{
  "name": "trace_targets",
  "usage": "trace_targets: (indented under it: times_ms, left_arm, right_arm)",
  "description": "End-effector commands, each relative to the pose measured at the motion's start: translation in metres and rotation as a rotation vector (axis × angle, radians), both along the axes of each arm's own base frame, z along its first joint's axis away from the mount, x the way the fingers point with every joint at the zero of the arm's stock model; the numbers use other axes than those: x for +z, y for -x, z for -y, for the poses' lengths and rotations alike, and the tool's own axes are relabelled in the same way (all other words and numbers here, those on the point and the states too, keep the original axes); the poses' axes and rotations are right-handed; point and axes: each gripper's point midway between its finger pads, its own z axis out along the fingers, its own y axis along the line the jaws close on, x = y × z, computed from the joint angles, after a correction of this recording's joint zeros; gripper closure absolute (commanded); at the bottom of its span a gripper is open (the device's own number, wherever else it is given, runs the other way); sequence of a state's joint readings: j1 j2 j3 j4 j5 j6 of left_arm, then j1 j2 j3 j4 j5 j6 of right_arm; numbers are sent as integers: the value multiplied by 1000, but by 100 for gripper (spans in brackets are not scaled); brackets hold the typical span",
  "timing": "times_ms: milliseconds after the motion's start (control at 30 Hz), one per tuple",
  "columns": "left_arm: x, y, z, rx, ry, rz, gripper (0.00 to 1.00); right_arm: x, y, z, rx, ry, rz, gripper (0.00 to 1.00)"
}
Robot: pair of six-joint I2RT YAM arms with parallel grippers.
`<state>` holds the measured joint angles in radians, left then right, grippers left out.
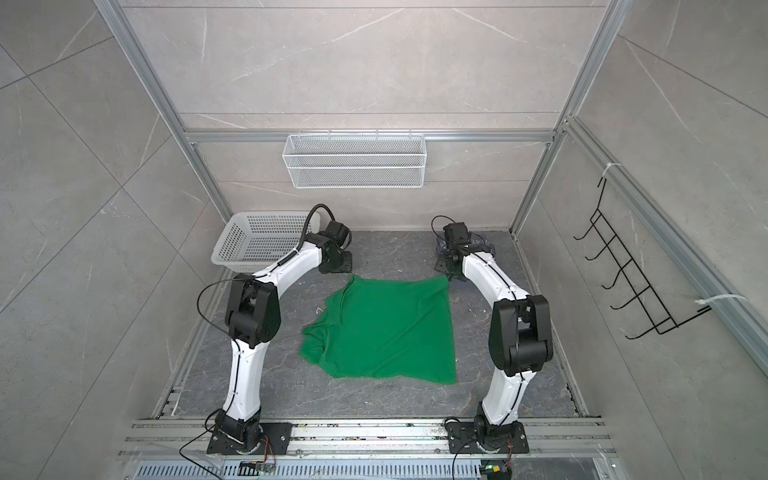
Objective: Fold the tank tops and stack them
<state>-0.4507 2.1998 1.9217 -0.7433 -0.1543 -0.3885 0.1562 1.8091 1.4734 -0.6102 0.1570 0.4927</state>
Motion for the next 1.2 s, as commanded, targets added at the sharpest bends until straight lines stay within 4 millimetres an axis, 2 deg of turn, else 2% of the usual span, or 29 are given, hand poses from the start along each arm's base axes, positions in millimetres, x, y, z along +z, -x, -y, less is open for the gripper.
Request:
trace_targets:
  times_ms: [0,67,100,200,267,367,533,633,733,833,1000,1167]
  left_arm:
    - [62,36,11,-76,55,57,33]
    - [63,57,26,-133,108,41,34]
    - [57,66,36,-160,133,17,36]
    - [33,84,62,-228,173,-58,42]
    - [15,87,75,-252,178,-88,44]
    - [-8,79,87,-250,210,-107,46]
    - [-29,52,98,-234,240,-75,47]
    - [-42,34,98,-206,260,-66,49]
    - [-54,19,88,-162,252,-53,49]
    - [-66,7,68,-102,220,-50,50]
    - [-75,-6,32,-19,184,-36,50]
    - [-80,-14,11,4,161,-36,50]
  right_arm:
    - [15,35,-10,54,-50,-12,33]
    - [8,59,-25,90,-135,-27,33]
    - [2,73,-33,107,-168,-41,33]
    - [-21,114,-55,149,-220,-100,33]
    - [-33,136,-66,159,-251,-131,33]
    - [-50,169,-77,161,-296,-174,34]
    - [-73,211,-76,109,-346,-246,35]
    - [-85,228,-75,77,-380,-271,35]
    - [-98,242,-75,55,-401,-307,35]
    - [-114,256,-72,26,-399,-364,35]
    - [-139,279,-52,-64,-321,-457,35]
    - [-144,289,-41,-129,-290,-467,35]
